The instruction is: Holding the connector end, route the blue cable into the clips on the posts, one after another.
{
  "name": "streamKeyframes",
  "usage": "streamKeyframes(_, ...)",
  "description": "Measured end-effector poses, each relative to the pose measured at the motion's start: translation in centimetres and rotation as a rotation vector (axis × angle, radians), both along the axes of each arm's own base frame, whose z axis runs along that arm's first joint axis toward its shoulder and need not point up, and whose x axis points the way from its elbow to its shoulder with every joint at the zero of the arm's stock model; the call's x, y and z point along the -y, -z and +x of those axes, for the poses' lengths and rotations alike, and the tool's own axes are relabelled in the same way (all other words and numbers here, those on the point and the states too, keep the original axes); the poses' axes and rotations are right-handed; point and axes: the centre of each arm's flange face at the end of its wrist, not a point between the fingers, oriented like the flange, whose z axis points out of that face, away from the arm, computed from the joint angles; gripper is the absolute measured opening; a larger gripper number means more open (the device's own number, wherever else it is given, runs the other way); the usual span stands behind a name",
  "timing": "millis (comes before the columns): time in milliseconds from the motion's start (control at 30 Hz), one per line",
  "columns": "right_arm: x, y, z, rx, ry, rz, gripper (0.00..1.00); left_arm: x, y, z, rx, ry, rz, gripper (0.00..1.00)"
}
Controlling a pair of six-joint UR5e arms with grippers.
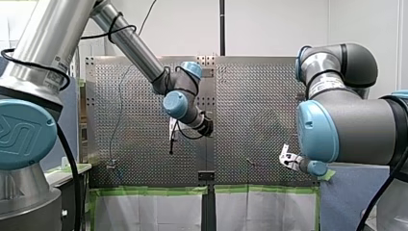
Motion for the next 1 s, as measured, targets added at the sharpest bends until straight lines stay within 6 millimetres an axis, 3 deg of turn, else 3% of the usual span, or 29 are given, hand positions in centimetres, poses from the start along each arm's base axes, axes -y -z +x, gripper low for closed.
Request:
streamKeyframes(267, 0.6, -2.6, -0.8, -0.053, 0.025, -0.016, 0.00, -0.7, -3.3, -0.5, 0.043, -0.008, -0.065, 1.00)
streamKeyframes(467, 0.9, -4.5, -0.9, -0.063, 0.027, -0.041, 0.00, -2.4, -4.4, -0.9, 0.068, -0.035, -0.140, 1.00)
streamKeyframes(1000, 0.2, -4.7, -0.2, -0.060, 0.018, -0.040, 0.00, -8.2, -6.1, 0.2, 0.131, -0.079, -0.332, 1.00)
